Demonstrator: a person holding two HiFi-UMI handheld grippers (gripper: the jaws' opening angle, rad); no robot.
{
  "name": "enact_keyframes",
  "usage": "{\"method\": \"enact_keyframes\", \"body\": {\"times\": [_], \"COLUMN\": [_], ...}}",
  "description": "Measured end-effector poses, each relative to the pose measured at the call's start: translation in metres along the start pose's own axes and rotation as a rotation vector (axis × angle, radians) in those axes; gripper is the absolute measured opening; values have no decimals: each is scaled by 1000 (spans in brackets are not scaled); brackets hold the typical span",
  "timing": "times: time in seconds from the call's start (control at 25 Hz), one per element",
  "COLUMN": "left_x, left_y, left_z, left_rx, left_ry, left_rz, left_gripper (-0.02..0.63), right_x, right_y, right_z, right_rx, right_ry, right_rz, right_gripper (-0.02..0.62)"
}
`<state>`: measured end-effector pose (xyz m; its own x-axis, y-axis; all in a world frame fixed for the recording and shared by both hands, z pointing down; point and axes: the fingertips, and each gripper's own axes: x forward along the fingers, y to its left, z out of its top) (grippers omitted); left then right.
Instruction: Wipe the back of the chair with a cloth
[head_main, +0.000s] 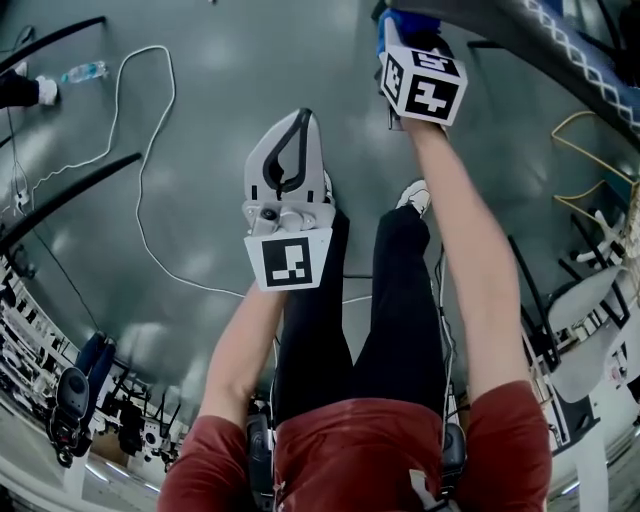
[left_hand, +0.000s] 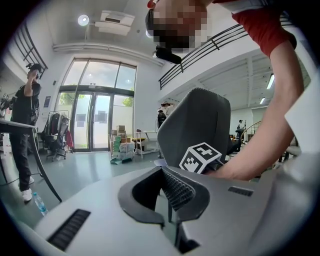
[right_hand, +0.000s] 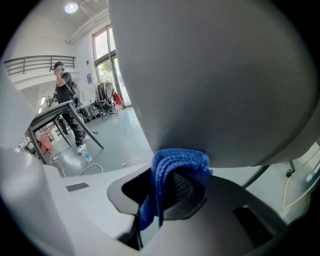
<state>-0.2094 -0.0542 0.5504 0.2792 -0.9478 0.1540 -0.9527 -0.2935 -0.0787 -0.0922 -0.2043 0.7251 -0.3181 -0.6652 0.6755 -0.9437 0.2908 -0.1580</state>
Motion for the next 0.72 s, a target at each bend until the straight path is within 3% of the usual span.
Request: {"method": "enact_keyframes", "body": {"times": [0.28, 0.52, 0.72], "left_x": [1, -6, -18], "left_y": [-2, 17, -3], "left_z": [22, 48, 91], "left_rx": [4, -3, 16], "left_ry": [-5, -1, -16], "left_rz": [-10, -1, -20], "left_gripper": [12, 12, 12], "right_x": [-21, -50, -97], "right_y": [6, 39, 36], "right_z": [13, 42, 70], "right_rx": [-12, -25, -55], "right_ry": [7, -18, -19], "right_rz": [-1, 35, 39], "right_gripper": [64, 64, 64]}}
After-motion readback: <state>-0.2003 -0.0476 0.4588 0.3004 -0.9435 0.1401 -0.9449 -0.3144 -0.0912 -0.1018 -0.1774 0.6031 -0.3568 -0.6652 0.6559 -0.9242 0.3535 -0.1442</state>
